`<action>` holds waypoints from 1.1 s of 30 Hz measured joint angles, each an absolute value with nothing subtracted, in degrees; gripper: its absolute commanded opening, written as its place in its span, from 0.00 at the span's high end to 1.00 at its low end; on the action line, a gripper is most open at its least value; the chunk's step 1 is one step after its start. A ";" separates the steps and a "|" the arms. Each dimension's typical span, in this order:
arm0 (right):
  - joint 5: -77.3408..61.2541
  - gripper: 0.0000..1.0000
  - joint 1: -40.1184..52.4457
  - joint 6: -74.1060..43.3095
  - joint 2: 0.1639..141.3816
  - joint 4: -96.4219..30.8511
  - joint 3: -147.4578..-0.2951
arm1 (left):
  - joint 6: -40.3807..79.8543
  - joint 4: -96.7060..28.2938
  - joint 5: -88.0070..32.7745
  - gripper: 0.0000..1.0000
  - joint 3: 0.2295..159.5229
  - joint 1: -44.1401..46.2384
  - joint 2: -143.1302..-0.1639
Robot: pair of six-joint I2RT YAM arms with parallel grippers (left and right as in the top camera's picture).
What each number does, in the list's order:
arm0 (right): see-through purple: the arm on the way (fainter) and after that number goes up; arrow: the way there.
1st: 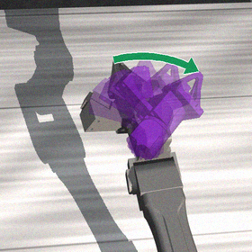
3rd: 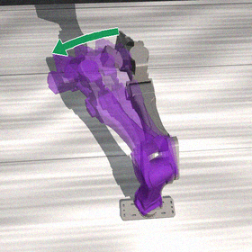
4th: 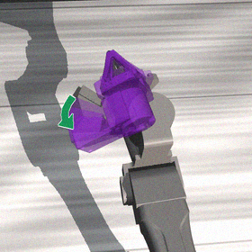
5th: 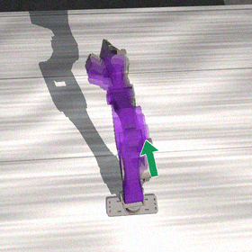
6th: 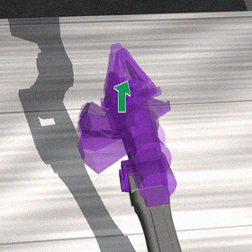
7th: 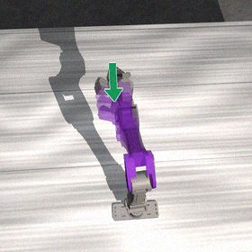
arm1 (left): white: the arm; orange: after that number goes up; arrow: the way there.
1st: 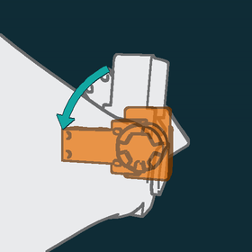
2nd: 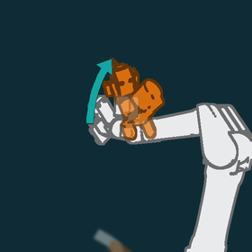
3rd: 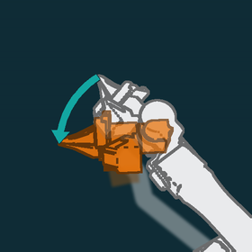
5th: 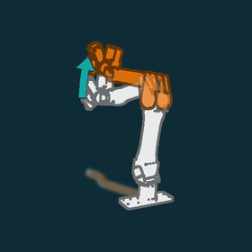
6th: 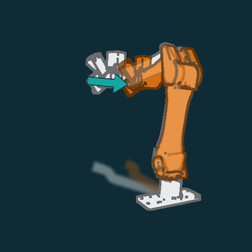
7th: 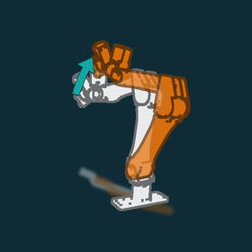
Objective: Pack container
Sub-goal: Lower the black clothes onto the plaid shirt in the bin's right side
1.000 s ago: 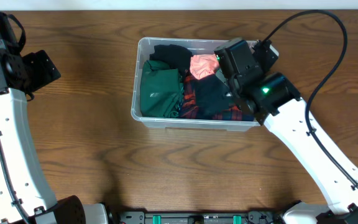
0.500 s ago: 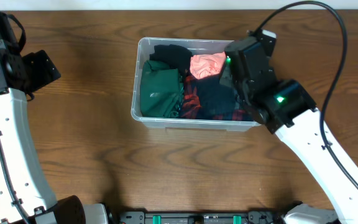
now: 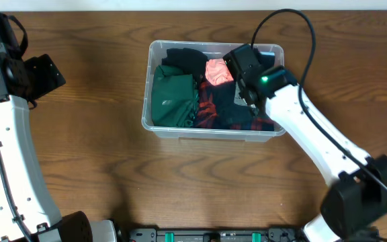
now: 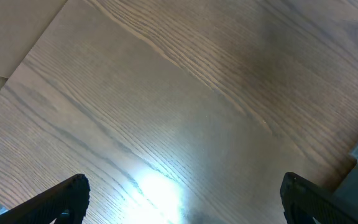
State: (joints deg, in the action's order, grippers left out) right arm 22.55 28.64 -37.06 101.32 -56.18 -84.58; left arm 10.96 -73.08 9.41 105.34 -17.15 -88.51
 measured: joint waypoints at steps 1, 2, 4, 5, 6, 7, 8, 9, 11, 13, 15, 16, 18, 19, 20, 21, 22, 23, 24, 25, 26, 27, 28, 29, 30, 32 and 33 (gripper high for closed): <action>22.52 0.99 28.49 -37.08 101.86 -56.18 -84.58 | 10.98 -73.08 9.41 0.02 105.34 -17.15 -88.51; 22.50 0.99 28.32 -37.08 102.45 -56.16 -84.58 | 10.96 -73.08 9.41 0.02 105.34 -17.15 -88.51; 22.50 0.99 28.29 -37.10 103.57 -56.10 -84.58 | 10.96 -73.06 9.41 0.02 105.34 -17.15 -88.51; 22.48 0.99 28.29 -37.15 104.20 -56.01 -84.60 | 10.96 -73.08 9.41 0.02 105.34 -17.15 -88.51; 22.48 0.99 28.29 -37.23 104.84 -55.94 -84.60 | 10.96 -73.08 9.41 0.02 105.34 -17.15 -88.51; 22.50 0.99 28.29 -37.30 105.69 -55.92 -84.64 | 10.96 -73.08 9.41 0.02 105.34 -17.15 -88.51; 22.50 0.99 28.29 -37.39 106.56 -55.92 -84.68 | 10.96 -73.08 9.41 0.02 105.34 -17.15 -88.51; 22.57 0.99 28.27 -37.47 107.24 -55.90 -84.68 | 10.96 -73.08 9.39 0.02 105.34 -17.15 -88.51; 22.79 0.99 28.25 -37.56 108.53 -55.92 -84.84 | 10.96 -73.08 9.41 0.02 105.34 -17.15 -88.51; 23.00 0.99 28.21 -37.74 109.47 -55.94 -85.12 | 10.98 -73.08 9.41 0.02 105.34 -17.15 -88.51; 23.11 0.99 28.18 -37.89 109.80 -55.96 -85.25 | 10.96 -73.08 9.41 0.02 105.34 -17.15 -88.51; 23.09 0.99 28.18 -37.91 109.80 -55.99 -85.27 | 10.96 -73.08 9.41 0.02 105.34 -17.15 -88.51; 23.09 0.99 28.18 -37.91 109.80 -56.03 -85.36 | 10.96 -73.08 9.41 0.02 105.34 -17.15 -88.51; 23.09 0.99 28.18 -37.91 109.75 -56.03 -85.36 | 10.96 -73.08 9.41 0.02 105.34 -17.15 -88.51; 23.07 0.99 28.18 -37.91 109.71 -56.03 -85.36 | 10.98 -73.08 9.41 0.02 105.34 -17.15 -88.51; 23.03 0.98 28.18 -37.91 109.51 -56.01 -85.36 | 10.96 -73.08 9.41 0.02 105.34 -17.15 -88.51; 22.92 0.97 28.16 -37.89 109.21 -55.99 -85.36 | 10.98 -73.08 9.41 0.02 105.34 -17.15 -88.51; 22.74 0.96 28.08 -37.89 108.79 -55.92 -85.34 | 10.96 -73.08 9.41 0.02 105.34 -17.15 -88.51; 22.50 0.95 27.99 -37.87 108.29 -55.86 -85.34 | 10.96 -73.08 9.41 0.02 105.34 -17.15 -88.51; 22.04 0.92 27.68 -37.87 107.59 -55.72 -85.34 | 10.96 -73.08 9.41 0.02 105.34 -17.15 -88.51; 21.56 0.90 27.40 -37.67 106.63 -55.57 -85.34 | 10.96 -73.08 9.41 0.02 105.34 -17.15 -88.51; 21.12 0.85 27.09 -37.50 105.51 -55.40 -85.34 | 10.96 -73.08 9.41 0.02 105.34 -17.15 -88.51; 20.67 0.80 26.74 -37.23 104.16 -55.24 -85.34 | 10.96 -73.08 9.39 0.02 105.34 -17.15 -88.51; 20.25 0.75 26.44 -36.84 102.56 -55.11 -85.34 | 10.96 -73.08 9.39 0.02 105.34 -17.15 -88.51; 20.05 0.73 26.17 -36.58 101.08 -55.02 -85.34 | 10.96 -73.08 9.41 0.02 105.34 -17.15 -88.51; 19.68 0.70 25.56 -35.70 97.36 -54.85 -85.36 | 10.96 -73.08 9.39 0.02 105.34 -17.15 -88.51; 19.51 0.69 25.06 -35.16 95.18 -54.85 -85.38 | 10.96 -73.08 9.39 0.02 105.34 -17.15 -88.51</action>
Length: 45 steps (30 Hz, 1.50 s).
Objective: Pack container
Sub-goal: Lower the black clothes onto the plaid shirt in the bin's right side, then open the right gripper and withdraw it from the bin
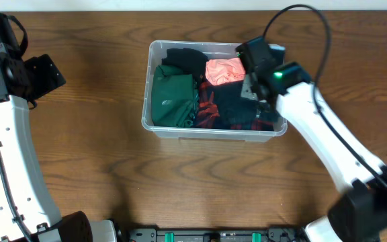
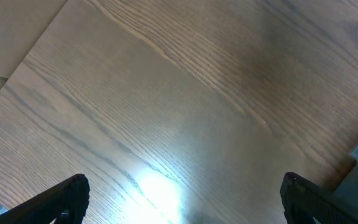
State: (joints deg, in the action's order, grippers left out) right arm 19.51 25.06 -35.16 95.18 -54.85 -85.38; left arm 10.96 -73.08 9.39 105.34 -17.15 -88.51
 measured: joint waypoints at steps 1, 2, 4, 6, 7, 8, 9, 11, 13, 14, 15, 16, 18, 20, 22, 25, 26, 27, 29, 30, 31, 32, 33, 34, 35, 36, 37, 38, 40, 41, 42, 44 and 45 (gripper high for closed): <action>19.42 0.69 24.67 -34.87 93.80 -54.89 -85.43 | 10.96 -73.08 9.39 0.02 105.34 -17.15 -88.51; 19.35 0.69 24.10 -34.41 92.09 -55.07 -85.47 | 10.96 -73.08 9.41 0.02 105.34 -17.15 -88.51; 19.27 0.71 22.72 -33.76 89.69 -56.07 -85.73 | 10.96 -73.08 9.41 0.02 105.34 -17.15 -88.51; 19.22 0.77 21.78 -33.08 88.95 -56.88 -85.89 | 10.96 -73.08 9.41 0.02 105.34 -17.15 -88.51; 19.18 0.84 21.19 -32.67 88.95 -57.56 -85.93 | 10.98 -73.08 9.41 0.02 105.34 -17.15 -88.51; 19.05 0.88 20.84 -32.27 89.08 -58.15 -85.91 | 10.96 -73.08 9.41 0.02 105.34 -17.15 -88.51; 18.85 0.92 20.56 -32.10 89.34 -58.63 -85.86 | 10.98 -73.08 9.41 0.02 105.34 -17.15 -88.51; 18.55 0.99 20.16 -31.94 90.04 -58.96 -85.71 | 10.96 -73.08 9.41 0.02 105.34 -17.15 -88.51; 18.04 0.99 20.16 -31.79 90.85 -58.92 -85.54 | 10.96 -73.08 9.41 0.02 105.34 -17.15 -88.51; 17.82 0.99 20.16 -31.79 91.31 -58.92 -85.38 | 10.96 -73.08 9.41 0.02 105.34 -17.15 -88.51; 17.56 0.99 20.16 -31.79 91.92 -58.89 -85.19 | 10.96 -73.08 9.41 0.02 105.34 -17.15 -88.51; 17.34 0.99 20.16 -31.79 92.51 -58.92 -84.99 | 10.96 -73.08 9.41 0.02 105.34 -17.15 -88.51; 16.80 0.99 20.16 -31.79 94.08 -58.92 -84.55 | 10.96 -73.08 9.41 0.02 105.34 -17.15 -88.51; 16.45 0.99 20.16 -31.79 95.66 -58.89 -84.27 | 10.96 -73.08 9.41 0.02 105.34 -17.15 -88.51; 16.21 0.99 20.16 -31.79 97.73 -58.76 -84.14 | 10.96 -73.08 9.41 0.02 105.34 -17.15 -88.51; 16.01 0.99 20.16 -31.79 100.68 -58.48 -83.96 | 10.96 -73.08 9.41 0.02 105.34 -17.15 -88.51; 15.97 0.99 20.16 -31.79 101.75 -58.37 -83.94 | 10.96 -73.08 9.39 0.02 105.34 -17.15 -88.51; 15.94 0.99 20.16 -31.79 102.76 -58.26 -83.92 | 10.96 -73.08 9.41 0.02 105.34 -17.15 -88.51; 15.79 0.99 20.16 -31.81 104.62 -57.76 -83.92 | 10.96 -73.08 9.41 0.02 105.34 -17.15 -88.51; 15.33 0.98 20.25 -31.81 105.41 -57.23 -83.99 | 10.96 -73.08 9.41 0.02 105.34 -17.15 -88.51; 15.11 0.99 20.40 -31.81 105.84 -57.06 -83.99 | 10.96 -73.08 9.41 0.02 105.34 -17.15 -88.51; 14.92 0.99 20.49 -31.81 106.30 -56.88 -83.99 | 10.96 -73.06 9.41 0.02 105.34 -17.15 -88.51; 14.74 0.99 20.53 -31.81 106.65 -56.71 -83.99 | 10.96 -73.08 9.41 0.02 105.34 -17.15 -88.51; 14.66 0.99 20.53 -31.81 106.89 -56.60 -83.99 | 10.96 -73.06 9.41 0.02 105.34 -17.15 -88.51; 14.59 0.99 20.51 -31.81 106.98 -56.51 -83.99 | 10.96 -73.08 9.41 0.02 105.34 -17.15 -88.51; 14.57 0.99 20.51 -31.81 106.98 -56.51 -84.01 | 10.96 -73.08 9.41 0.02 105.34 -17.15 -88.51; 14.55 0.99 20.51 -31.81 106.98 -56.55 -84.05 | 10.96 -73.08 9.41 0.02 105.34 -17.15 -88.51; 14.52 0.99 20.51 -31.81 106.98 -56.64 -84.16 | 10.96 -73.08 9.41 0.02 105.34 -17.15 -88.51; 14.50 0.98 20.51 -31.81 106.85 -56.73 -84.27 | 10.96 -73.08 9.41 0.02 105.34 -17.15 -88.51; 14.48 0.95 20.49 -31.79 106.63 -56.77 -84.27 | 10.98 -73.08 9.41 0.02 105.34 -17.15 -88.51; 14.41 0.91 20.49 -31.77 106.24 -56.82 -84.27 | 10.96 -73.08 9.41 0.02 105.34 -17.15 -88.51; 14.35 0.80 20.47 -31.53 104.66 -56.93 -84.27 | 10.96 -73.08 9.41 0.02 105.34 -17.15 -88.51; 14.39 0.73 20.47 -31.22 103.42 -56.99 -84.27 | 10.96 -73.08 9.39 0.02 105.34 -17.15 -88.51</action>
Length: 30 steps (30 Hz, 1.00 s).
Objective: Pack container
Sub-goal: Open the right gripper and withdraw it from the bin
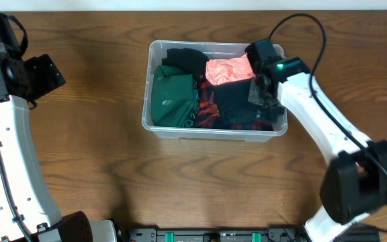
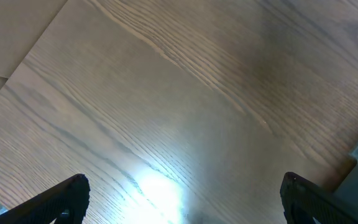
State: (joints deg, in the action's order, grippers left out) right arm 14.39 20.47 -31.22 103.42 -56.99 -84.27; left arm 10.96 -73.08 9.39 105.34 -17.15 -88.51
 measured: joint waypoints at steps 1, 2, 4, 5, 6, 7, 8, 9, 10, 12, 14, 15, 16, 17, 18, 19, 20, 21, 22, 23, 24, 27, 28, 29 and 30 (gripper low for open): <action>14.46 0.66 20.43 -31.22 102.06 -57.04 -84.29 | 10.96 -73.08 9.41 0.02 105.34 -17.15 -88.51; 14.57 0.56 20.43 -30.83 100.29 -57.14 -84.38 | 10.96 -73.08 9.41 0.02 105.34 -17.15 -88.51; 14.81 0.37 20.36 -30.04 96.42 -57.30 -84.68 | 10.96 -73.08 9.41 0.02 105.34 -17.15 -88.51; 14.85 0.25 20.34 -29.71 94.32 -57.32 -84.90 | 10.98 -73.08 9.41 0.02 105.34 -17.15 -88.51; 14.87 0.14 20.32 -29.54 92.42 -57.39 -85.21 | 10.96 -73.06 9.41 0.02 105.34 -17.15 -88.51; 14.96 0.07 20.32 -29.34 90.35 -57.36 -85.52 | 10.96 -73.08 9.41 0.02 105.34 -17.15 -88.51; 14.98 0.01 20.32 -29.34 88.60 -57.32 -85.73 | 10.96 -73.08 9.41 0.02 105.34 -17.15 -88.51; 14.94 0.01 20.32 -29.12 86.67 -57.34 -85.91 | 10.96 -73.08 9.41 0.02 105.34 -17.15 -88.51; 15.00 0.01 20.32 -28.86 85.17 -57.43 -86.11 | 10.96 -73.08 9.41 0.02 105.34 -17.15 -88.51; 14.94 0.01 20.32 -28.58 82.26 -57.87 -86.24 | 10.98 -73.08 9.41 0.02 105.34 -17.15 -88.51; 14.31 0.01 20.32 -28.58 79.64 -59.18 -86.24 | 10.96 -73.08 9.41 0.02 105.34 -17.15 -88.51; 13.89 0.01 20.32 -28.58 78.67 -59.75 -86.24 | 10.96 -73.08 9.41 0.02 105.34 -17.15 -88.51; 13.45 0.01 20.32 -28.58 77.62 -60.71 -86.26 | 10.96 -73.08 9.41 0.02 105.34 -17.15 -88.51; 13.19 0.01 20.32 -28.58 76.95 -61.54 -86.26 | 10.96 -73.06 9.41 0.02 105.34 -17.15 -88.51; 12.82 0.01 20.32 -28.58 76.16 -63.00 -86.30 | 10.96 -73.08 9.41 0.02 105.34 -17.15 -88.51; 12.62 0.01 20.32 -28.58 75.53 -64.75 -86.30 | 10.96 -73.08 9.41 0.02 105.34 -17.15 -88.51; 12.38 0.01 20.32 -28.56 75.00 -66.83 -86.32 | 10.96 -73.08 9.41 0.02 105.34 -17.15 -88.51; 12.14 0.01 20.32 -28.58 74.54 -69.12 -86.30 | 10.96 -73.06 9.41 0.02 105.34 -17.15 -88.51; 11.81 0.01 20.32 -28.58 74.17 -70.85 -86.30 | 10.96 -73.08 9.41 0.02 105.34 -17.15 -88.51; 11.68 0.01 20.32 -28.58 73.95 -71.66 -86.30 | 10.96 -73.08 9.41 0.02 105.34 -17.15 -88.51; 11.62 0.01 20.32 -28.58 73.82 -71.94 -86.30 | 10.96 -73.08 9.39 0.02 105.34 -17.15 -88.51; 11.77 0.01 20.32 -28.58 73.76 -72.18 -86.30 | 10.96 -73.08 9.41 0.02 105.34 -17.15 -88.51; 11.77 0.01 20.32 -28.58 73.76 -72.18 -86.30 | 10.98 -73.08 9.41 0.02 105.34 -17.15 -88.51; 11.77 0.01 20.32 -28.58 73.76 -72.23 -86.30 | 10.96 -73.08 9.41 0.02 105.34 -17.15 -88.51; 11.77 0.01 20.32 -28.58 73.76 -72.31 -86.30 | 10.96 -73.08 9.41 0.02 105.34 -17.15 -88.51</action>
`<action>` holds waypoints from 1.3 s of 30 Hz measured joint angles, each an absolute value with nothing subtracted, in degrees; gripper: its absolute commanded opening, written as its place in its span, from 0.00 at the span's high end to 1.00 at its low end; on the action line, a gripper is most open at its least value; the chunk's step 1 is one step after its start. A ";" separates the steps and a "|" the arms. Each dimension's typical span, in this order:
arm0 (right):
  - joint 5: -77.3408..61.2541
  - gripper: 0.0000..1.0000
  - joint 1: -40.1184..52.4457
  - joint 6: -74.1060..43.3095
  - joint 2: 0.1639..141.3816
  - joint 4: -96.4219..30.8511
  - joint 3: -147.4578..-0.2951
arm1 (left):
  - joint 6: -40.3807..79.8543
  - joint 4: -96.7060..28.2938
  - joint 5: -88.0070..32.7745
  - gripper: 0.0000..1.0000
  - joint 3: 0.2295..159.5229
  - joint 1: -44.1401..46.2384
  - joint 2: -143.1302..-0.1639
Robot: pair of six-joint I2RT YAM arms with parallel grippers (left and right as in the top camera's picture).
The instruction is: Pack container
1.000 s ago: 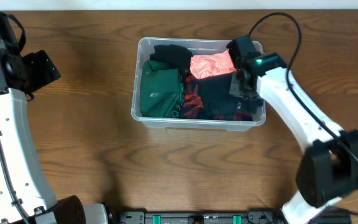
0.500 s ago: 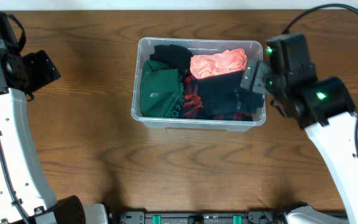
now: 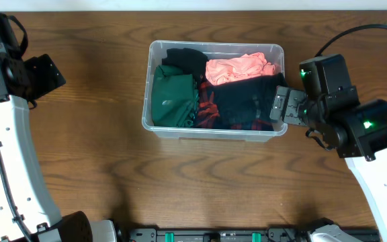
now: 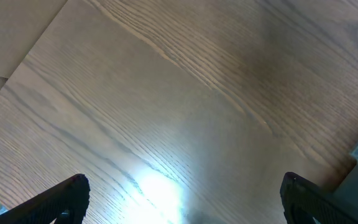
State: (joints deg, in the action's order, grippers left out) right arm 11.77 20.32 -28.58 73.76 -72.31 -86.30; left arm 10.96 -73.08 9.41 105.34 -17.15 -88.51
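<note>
A clear plastic container (image 3: pixel 213 134) stands mid-table, filled with folded clothes. A pink garment (image 3: pixel 237 67) lies across its back right corner, over a dark navy piece (image 3: pixel 244 101). Green cloth (image 3: pixel 173 97) fills the left side, with red-black plaid (image 3: pixel 207 111) in the middle and black cloth (image 3: pixel 183 59) at the back. My right gripper (image 3: pixel 282 106) hovers just outside the container's right wall; its jaws do not show clearly. My left gripper (image 4: pixel 182 199) is open over bare wood far to the left, and a corner of the container shows at that view's right edge.
The left arm (image 3: pixel 35 74) stands at the table's far left edge. The right arm's body (image 3: pixel 361 124) rises over the table's right side, with its cable arching behind. The wooden table (image 3: pixel 99 154) surrounds the container.
My right gripper has left the container's back right corner and now sits outside the right wall, higher up. The pink garment lies uncovered in that corner. The left arm has not moved.
First my right gripper was down on the pink garment near the container's back middle. Later both were further right, then at the back right corner with the pink cloth stretched out. Now the garment rests there and the gripper is outside. The left gripper stayed open throughout.
</note>
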 measured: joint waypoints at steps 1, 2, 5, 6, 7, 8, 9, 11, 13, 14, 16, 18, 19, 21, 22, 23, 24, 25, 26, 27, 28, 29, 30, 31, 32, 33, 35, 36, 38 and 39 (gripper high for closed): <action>11.77 0.01 20.32 -28.56 73.76 -72.42 -86.30 | 10.96 -73.08 9.41 0.02 105.34 -17.15 -88.51; 11.77 0.01 20.29 -28.49 73.76 -72.40 -86.30 | 10.96 -73.08 9.41 0.02 105.34 -17.15 -88.51; 11.73 0.01 20.03 -27.03 73.60 -69.49 -86.28 | 10.96 -73.08 9.41 0.02 105.34 -17.15 -88.51; 11.31 0.01 19.75 -25.39 73.17 -66.54 -85.97 | 10.98 -73.06 9.41 0.02 105.34 -17.15 -88.51; 10.83 0.01 19.40 -23.64 72.62 -63.88 -85.62 | 10.96 -73.10 9.41 0.02 105.34 -17.15 -88.51; 9.58 0.01 18.79 -21.28 71.61 -60.64 -85.01 | 10.96 -73.06 9.39 0.02 105.34 -17.15 -88.51; 7.99 0.01 17.89 -18.46 70.11 -57.23 -83.99 | 10.96 -73.08 9.41 0.02 105.34 -17.15 -88.51; 4.38 0.01 15.11 -13.15 65.84 -51.72 -80.86 | 10.96 -73.08 9.39 0.02 105.34 -17.15 -88.51; 0.82 0.01 11.42 -9.28 60.47 -46.22 -76.18 | 10.96 -73.08 9.41 0.02 105.34 -17.15 -88.51; -0.69 0.01 9.56 -7.99 57.76 -43.75 -73.52 | 10.96 -73.03 9.41 0.02 105.34 -17.15 -88.51; -3.29 0.01 5.41 -5.87 51.62 -38.24 -66.61 | 10.96 -73.08 9.41 0.02 105.34 -17.15 -88.51; -5.21 0.01 2.20 -4.56 45.54 -31.83 -58.50 | 10.98 -73.08 9.41 0.02 105.34 -17.15 -88.51; -5.91 0.01 1.17 -3.99 42.74 -28.77 -54.46 | 10.96 -73.08 9.41 0.02 105.34 -17.15 -88.51; -6.87 0.01 -0.12 -2.48 37.06 -21.74 -45.34 | 10.98 -73.10 9.43 0.02 105.34 -17.15 -88.51; -7.16 0.01 -0.14 -1.98 34.94 -19.07 -41.58 | 10.96 -73.03 9.41 0.02 105.34 -17.15 -88.51; -7.64 0.01 -0.14 -1.30 32.14 -15.27 -36.71 | 10.96 -73.08 9.41 0.02 105.34 -17.15 -88.51; -7.97 0.01 -0.12 -0.99 30.33 -12.56 -33.52 | 10.98 -73.08 9.43 0.02 105.34 -17.15 -88.51; -8.19 0.01 -0.12 -0.58 28.03 -9.17 -29.61 | 10.96 -73.08 9.43 0.02 105.34 -17.15 -88.51; -8.36 0.01 -0.12 -0.32 25.50 -6.57 -25.61 | 10.96 -73.06 9.41 0.02 105.34 -17.15 -88.51; -8.45 0.01 -0.12 -0.10 22.85 -4.43 -21.58 | 10.96 -73.10 9.41 0.02 105.34 -17.15 -88.51; -8.58 0.01 -0.12 0.14 21.02 -3.46 -18.81 | 10.96 -73.08 9.41 0.02 105.34 -17.15 -88.51; -8.64 0.01 -0.12 0.30 19.31 -2.74 -16.25 | 10.96 -73.06 9.41 0.02 105.34 -17.15 -88.51; -8.73 0.01 -0.12 0.43 17.56 -2.31 -13.67 | 10.98 -73.08 9.41 0.02 105.34 -17.15 -88.51; -8.80 0.01 -0.12 0.49 16.10 -2.24 -11.64 | 10.96 -73.06 9.41 0.02 105.34 -17.15 -88.51; -8.78 0.01 -0.12 0.58 14.59 -2.22 -9.54 | 10.98 -73.08 9.41 0.02 105.34 -17.15 -88.51; -8.75 0.01 -0.12 0.67 13.23 -2.20 -7.81 | 10.96 -73.08 9.41 0.02 105.34 -17.15 -88.51; -8.73 0.01 -0.12 0.69 11.09 -2.20 -5.34 | 10.96 -73.08 9.41 0.02 105.34 -17.15 -88.51; -8.73 0.01 -0.12 0.71 10.17 -2.11 -4.40 | 10.96 -73.08 9.41 0.02 105.34 -17.15 -88.51; -8.69 0.01 -0.12 0.71 8.32 -2.44 -2.81 | 10.96 -73.08 9.41 0.02 105.34 -17.15 -88.51; -8.64 0.01 -0.12 0.71 7.62 -2.63 -2.31 | 10.96 -73.08 9.41 0.02 105.34 -17.15 -88.51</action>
State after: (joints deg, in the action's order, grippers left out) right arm -8.64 -0.12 0.71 7.62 -2.63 -2.31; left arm 10.96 -73.08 9.41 105.34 -17.15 -88.51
